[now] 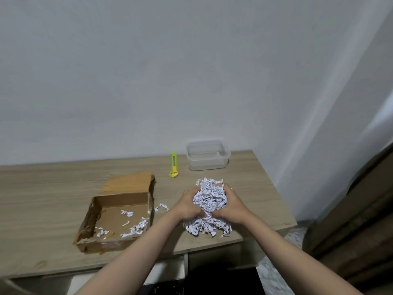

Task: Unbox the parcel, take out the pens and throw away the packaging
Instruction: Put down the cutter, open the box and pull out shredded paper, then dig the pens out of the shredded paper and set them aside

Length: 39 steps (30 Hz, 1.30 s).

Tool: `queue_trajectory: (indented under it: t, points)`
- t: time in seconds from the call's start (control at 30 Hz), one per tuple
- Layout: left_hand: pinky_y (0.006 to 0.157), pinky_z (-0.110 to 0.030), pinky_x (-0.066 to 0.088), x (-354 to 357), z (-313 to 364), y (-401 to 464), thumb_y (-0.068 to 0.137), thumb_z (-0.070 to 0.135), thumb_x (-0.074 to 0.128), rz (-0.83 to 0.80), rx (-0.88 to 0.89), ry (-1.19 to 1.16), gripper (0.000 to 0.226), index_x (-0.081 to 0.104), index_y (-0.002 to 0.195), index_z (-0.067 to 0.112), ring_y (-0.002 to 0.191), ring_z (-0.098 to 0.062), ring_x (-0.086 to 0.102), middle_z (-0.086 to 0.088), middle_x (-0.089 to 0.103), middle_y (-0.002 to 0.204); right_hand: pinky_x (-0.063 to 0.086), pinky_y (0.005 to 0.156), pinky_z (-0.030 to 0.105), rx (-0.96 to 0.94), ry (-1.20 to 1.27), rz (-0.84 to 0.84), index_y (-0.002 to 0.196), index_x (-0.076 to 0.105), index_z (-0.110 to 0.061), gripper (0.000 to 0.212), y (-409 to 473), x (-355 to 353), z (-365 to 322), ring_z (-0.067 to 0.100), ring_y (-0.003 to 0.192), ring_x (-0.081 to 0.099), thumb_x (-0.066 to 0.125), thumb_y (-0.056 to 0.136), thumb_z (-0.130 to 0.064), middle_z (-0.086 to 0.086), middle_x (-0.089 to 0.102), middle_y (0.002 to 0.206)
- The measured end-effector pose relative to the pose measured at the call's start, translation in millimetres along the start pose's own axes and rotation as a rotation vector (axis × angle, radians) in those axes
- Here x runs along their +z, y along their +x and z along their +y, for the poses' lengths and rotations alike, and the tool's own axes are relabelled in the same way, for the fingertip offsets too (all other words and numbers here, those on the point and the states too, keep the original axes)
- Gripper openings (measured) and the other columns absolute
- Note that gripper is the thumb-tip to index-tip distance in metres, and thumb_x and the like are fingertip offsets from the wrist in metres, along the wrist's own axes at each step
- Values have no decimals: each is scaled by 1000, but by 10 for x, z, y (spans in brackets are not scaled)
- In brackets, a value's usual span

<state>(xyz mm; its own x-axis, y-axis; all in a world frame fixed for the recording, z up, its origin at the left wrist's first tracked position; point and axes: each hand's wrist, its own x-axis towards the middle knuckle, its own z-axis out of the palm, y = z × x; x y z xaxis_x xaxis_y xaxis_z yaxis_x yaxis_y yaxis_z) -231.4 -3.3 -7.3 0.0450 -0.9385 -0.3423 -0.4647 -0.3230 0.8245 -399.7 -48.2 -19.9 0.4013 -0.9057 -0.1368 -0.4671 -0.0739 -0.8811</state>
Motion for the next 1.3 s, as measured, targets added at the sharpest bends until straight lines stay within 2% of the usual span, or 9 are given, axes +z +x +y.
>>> queue_trajectory:
  t: [0.1, 0.27, 0.47, 0.63, 0.8, 0.93, 1.03, 1.13, 1.3]
  points:
    - [69, -21, 53, 127, 41, 38, 56, -3, 73, 30, -4, -46, 73, 54, 124, 16, 91, -20, 61, -11, 64, 107, 54, 89, 36, 1, 11, -38, 118, 48, -28, 85, 80, -34, 133, 19, 104, 63, 80, 39, -28, 9, 58, 118]
    - [108, -40, 37, 220, 2, 151, 61, 12, 74, 180, -56, -14, 97, 28, 145, 25, 131, -28, 38, -10, 34, 139, 52, 95, 42, 5, 35, -59, 121, 50, -40, 84, 314, -67, 327, 19, 109, 61, 82, 44, -35, 6, 56, 125]
    - [113, -50, 29, 227, 5, 94, 65, 31, 71, 259, 50, 22, 104, 11, 149, 28, 143, -27, 18, -3, 7, 157, 34, 111, 34, -63, -48, -91, 138, 42, -30, 87, 303, -374, 178, 12, 126, 39, 85, 62, -29, -5, 35, 135]
    - [115, -53, 21, 311, -23, 84, 76, 34, 57, 258, 215, 235, 81, 17, 145, 45, 146, -21, 7, 9, 2, 158, 41, 105, 29, -193, -56, 46, 122, 59, -29, 53, 186, -412, 77, 11, 113, 52, 78, 72, -26, -4, 45, 126]
    - [110, -66, 8, 390, -136, 97, 94, 40, 41, 171, 83, 588, 61, 11, 146, 44, 147, -23, 0, 8, -7, 159, 41, 96, 28, -267, -384, -6, 112, 65, -29, 32, 34, -202, 276, 10, 107, 46, 65, 80, -33, -11, 56, 106]
    - [109, -66, 3, 332, -240, 40, 96, 49, 34, 153, 51, 650, 57, 6, 145, 49, 147, -24, -1, 8, -10, 159, 42, 93, 29, -214, -367, 41, 105, 69, -26, 26, 12, -266, 426, 12, 106, 47, 65, 82, -37, -13, 56, 100]
    - [110, -66, 7, 267, -321, 19, 96, 49, 33, 168, 52, 617, 54, 9, 145, 49, 147, -25, 2, 10, -11, 158, 42, 90, 29, -201, -395, 55, 95, 71, -24, 16, 17, -346, 473, 16, 106, 50, 66, 82, -30, -13, 54, 95]
    - [109, -53, 30, 236, -360, -23, 94, 45, 44, 252, 151, 526, 54, 23, 144, 43, 140, -27, 25, 14, -6, 152, 46, 88, 30, -183, -373, 80, 91, 71, -27, 11, -3, -412, 483, 12, 100, 52, 66, 81, -28, -12, 55, 95]
    - [98, -38, 40, 250, -292, -93, 87, 42, 49, 514, 307, 442, 53, 45, 138, 27, 130, -23, 38, -1, 32, 152, 52, 81, 36, -233, -329, 264, 89, 70, -24, 10, 17, -446, 405, 12, 90, 57, 63, 82, -22, -11, 57, 95]
